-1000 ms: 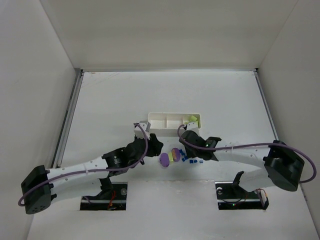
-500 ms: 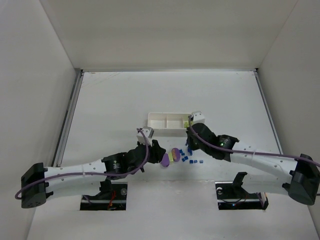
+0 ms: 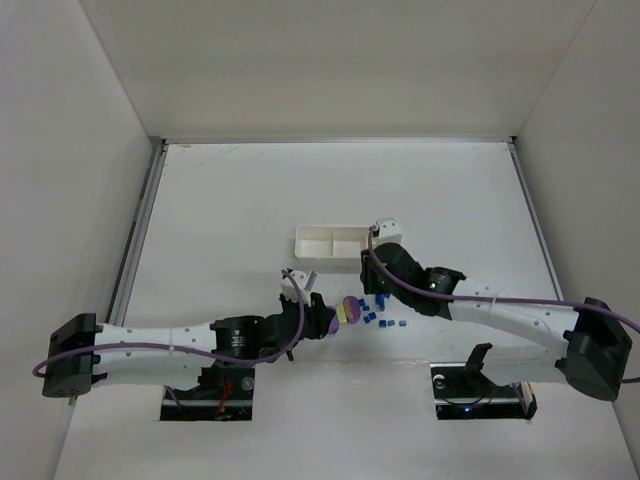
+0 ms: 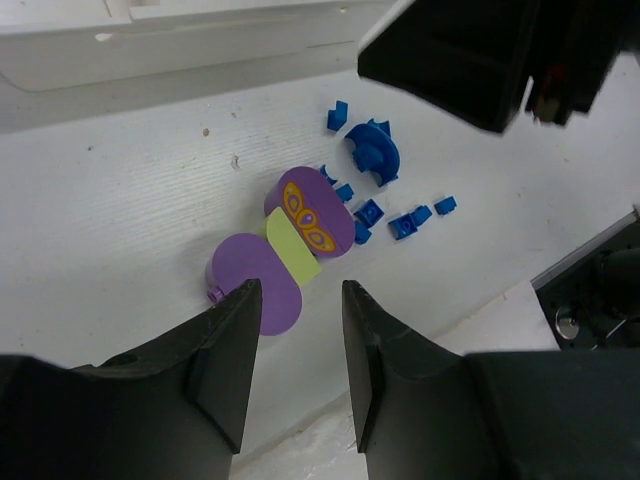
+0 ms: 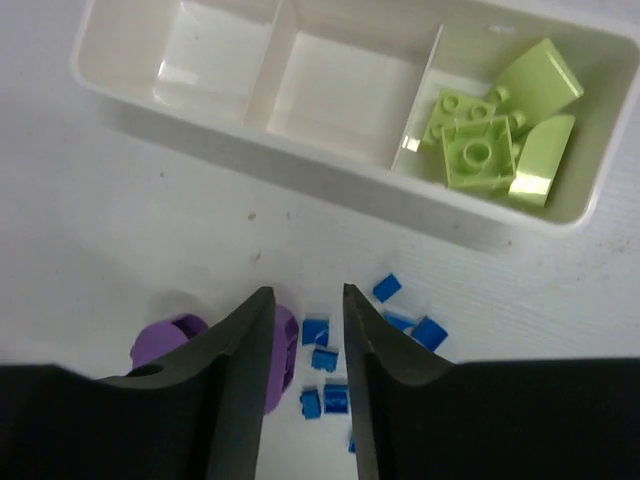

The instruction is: Sort the legos into containers by color

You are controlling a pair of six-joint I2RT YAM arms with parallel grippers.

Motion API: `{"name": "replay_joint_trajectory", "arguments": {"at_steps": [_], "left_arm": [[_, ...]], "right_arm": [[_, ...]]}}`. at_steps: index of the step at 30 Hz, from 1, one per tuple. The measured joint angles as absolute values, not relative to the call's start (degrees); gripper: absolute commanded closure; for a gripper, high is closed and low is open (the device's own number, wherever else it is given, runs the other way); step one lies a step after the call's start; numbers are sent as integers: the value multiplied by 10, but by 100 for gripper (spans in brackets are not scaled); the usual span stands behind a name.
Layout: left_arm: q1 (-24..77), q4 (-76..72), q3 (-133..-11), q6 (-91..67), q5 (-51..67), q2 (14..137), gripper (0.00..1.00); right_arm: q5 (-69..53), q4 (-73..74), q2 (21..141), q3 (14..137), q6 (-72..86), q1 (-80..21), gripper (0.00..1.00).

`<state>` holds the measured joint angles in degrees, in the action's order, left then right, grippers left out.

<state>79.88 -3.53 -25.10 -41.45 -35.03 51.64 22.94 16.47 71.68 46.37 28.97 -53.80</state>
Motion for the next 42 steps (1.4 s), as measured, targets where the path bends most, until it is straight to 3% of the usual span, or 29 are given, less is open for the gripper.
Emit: {"name": "replay_joint_trajectory", "arguments": {"at_steps": [4,10,17,27,34,42], "left_arm": [[802,-34,-251,-420,-353,516,64],[837,-32,-263,-423,-361,550,64],[863,-32,-271,-429,-369,588,64],[893,-67,-291,-440,-369,671,64],[889,-126,-294,-444,-352,759,64],[846,-174,-295,-448,-348,776,63]], "right_arm": [[236,180,671,404,309,-565,53],[236,199,702,382,327,-567,57],[234,199,748,382,328,-560,65],[222,200,777,392,310,-535,86],[220,211,727,393,308,-526,87],[220,213,644,449,299,-502,87]]}}
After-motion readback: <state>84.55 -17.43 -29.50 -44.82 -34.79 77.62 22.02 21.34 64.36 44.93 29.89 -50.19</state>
